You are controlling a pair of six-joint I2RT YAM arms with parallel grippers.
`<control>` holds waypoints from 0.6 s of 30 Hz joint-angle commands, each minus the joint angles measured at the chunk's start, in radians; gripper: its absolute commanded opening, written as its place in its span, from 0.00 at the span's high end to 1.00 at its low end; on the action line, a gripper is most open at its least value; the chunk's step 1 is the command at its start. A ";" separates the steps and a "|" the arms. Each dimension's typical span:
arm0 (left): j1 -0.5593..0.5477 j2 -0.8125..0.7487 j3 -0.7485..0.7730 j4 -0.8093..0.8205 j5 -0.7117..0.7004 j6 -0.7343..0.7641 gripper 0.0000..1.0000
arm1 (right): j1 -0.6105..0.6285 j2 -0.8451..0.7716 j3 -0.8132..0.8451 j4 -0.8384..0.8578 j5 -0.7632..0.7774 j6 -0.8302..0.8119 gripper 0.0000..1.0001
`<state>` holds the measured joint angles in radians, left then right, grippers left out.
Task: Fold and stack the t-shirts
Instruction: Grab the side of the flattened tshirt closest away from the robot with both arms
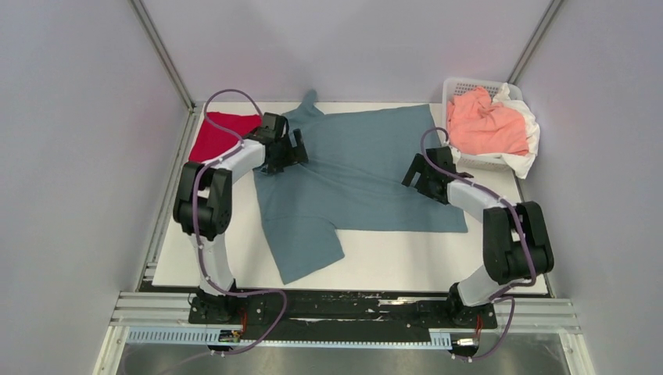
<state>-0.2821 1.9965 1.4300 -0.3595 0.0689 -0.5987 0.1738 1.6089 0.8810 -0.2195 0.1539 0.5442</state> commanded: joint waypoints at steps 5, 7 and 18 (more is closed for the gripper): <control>-0.173 -0.566 -0.335 -0.121 -0.241 -0.064 0.00 | 0.018 -0.426 -0.117 -0.081 0.080 0.065 0.00; -0.236 -0.677 -0.426 -0.145 -0.264 -0.092 0.00 | 0.016 -0.522 -0.160 -0.099 0.124 0.119 0.00; -0.705 -0.890 -0.635 -0.483 -0.321 -0.285 0.00 | 0.010 -0.751 -0.307 -0.118 0.203 0.173 0.00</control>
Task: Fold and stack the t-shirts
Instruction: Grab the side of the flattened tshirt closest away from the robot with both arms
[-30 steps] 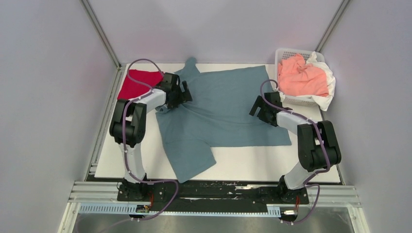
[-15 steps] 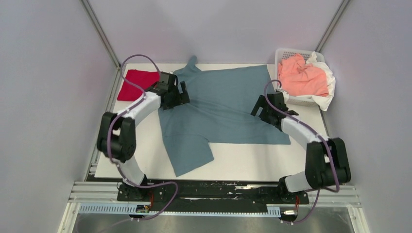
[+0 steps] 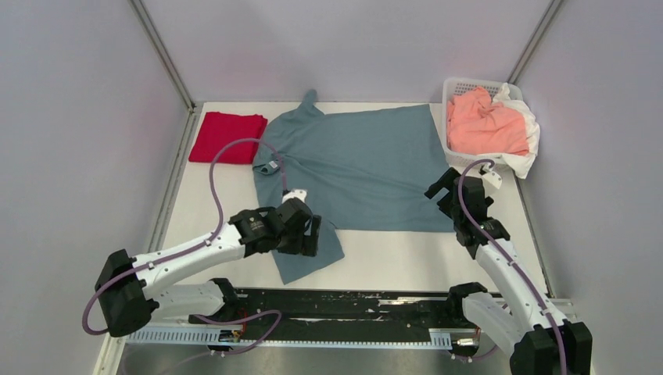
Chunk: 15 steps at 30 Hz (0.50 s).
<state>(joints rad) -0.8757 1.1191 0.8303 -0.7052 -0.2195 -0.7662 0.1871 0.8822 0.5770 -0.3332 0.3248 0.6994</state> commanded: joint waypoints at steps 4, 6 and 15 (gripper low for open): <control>-0.132 -0.010 -0.155 -0.066 0.022 -0.175 0.08 | -0.004 -0.008 0.008 -0.029 0.044 0.006 0.00; -0.132 -0.007 -0.201 -0.021 0.034 -0.192 0.13 | -0.003 0.002 0.010 -0.037 0.044 0.002 0.00; -0.131 0.078 -0.302 0.111 0.083 -0.219 0.37 | -0.003 0.031 0.006 -0.086 0.079 0.006 0.00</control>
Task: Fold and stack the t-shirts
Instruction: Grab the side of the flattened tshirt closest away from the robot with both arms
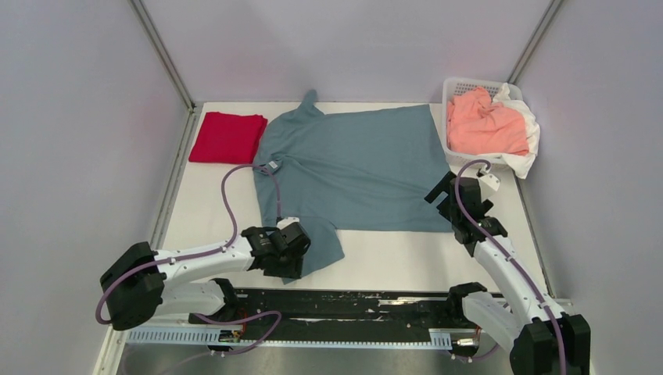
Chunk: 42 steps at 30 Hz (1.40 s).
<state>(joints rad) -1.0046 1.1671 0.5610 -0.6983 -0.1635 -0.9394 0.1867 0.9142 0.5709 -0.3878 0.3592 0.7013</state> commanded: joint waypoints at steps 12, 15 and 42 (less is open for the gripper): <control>-0.002 0.105 -0.030 0.098 -0.086 -0.040 1.00 | -0.079 -0.048 -0.022 -0.244 0.118 0.094 0.00; -0.003 0.069 -0.038 0.099 -0.081 -0.017 1.00 | -0.155 -0.038 -0.063 -0.232 0.076 0.124 0.02; -0.003 -0.019 -0.141 0.239 0.147 0.036 1.00 | -0.241 0.237 -0.119 0.113 -0.163 0.020 1.00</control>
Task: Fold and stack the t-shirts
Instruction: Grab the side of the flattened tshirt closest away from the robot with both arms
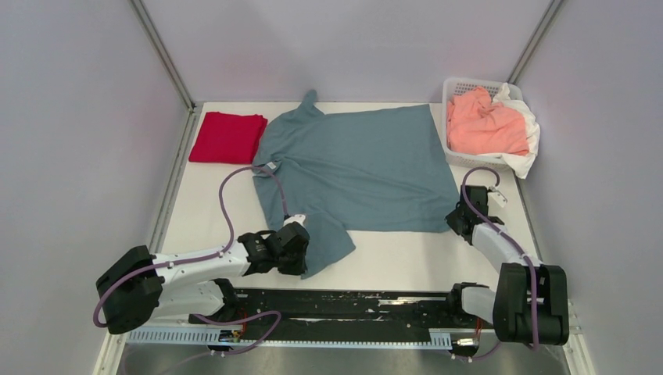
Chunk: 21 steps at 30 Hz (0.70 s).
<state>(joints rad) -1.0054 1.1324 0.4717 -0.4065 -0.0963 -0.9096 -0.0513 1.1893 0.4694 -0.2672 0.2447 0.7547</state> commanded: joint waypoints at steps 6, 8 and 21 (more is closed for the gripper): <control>-0.052 -0.078 -0.090 -0.124 0.237 -0.039 1.00 | -0.004 -0.226 0.004 -0.286 -0.034 -0.027 1.00; -0.113 -0.125 -0.087 -0.155 0.262 -0.064 1.00 | -0.004 -0.332 -0.002 -0.386 -0.019 0.022 1.00; -0.249 -0.353 -0.040 -0.254 0.264 -0.176 1.00 | -0.002 -0.715 0.074 -0.676 -0.125 0.162 1.00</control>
<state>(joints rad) -1.2469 0.8196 0.3843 -0.6392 0.1856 -1.0595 -0.0513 0.5022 0.4862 -0.8482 0.1307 0.8833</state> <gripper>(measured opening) 0.008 0.010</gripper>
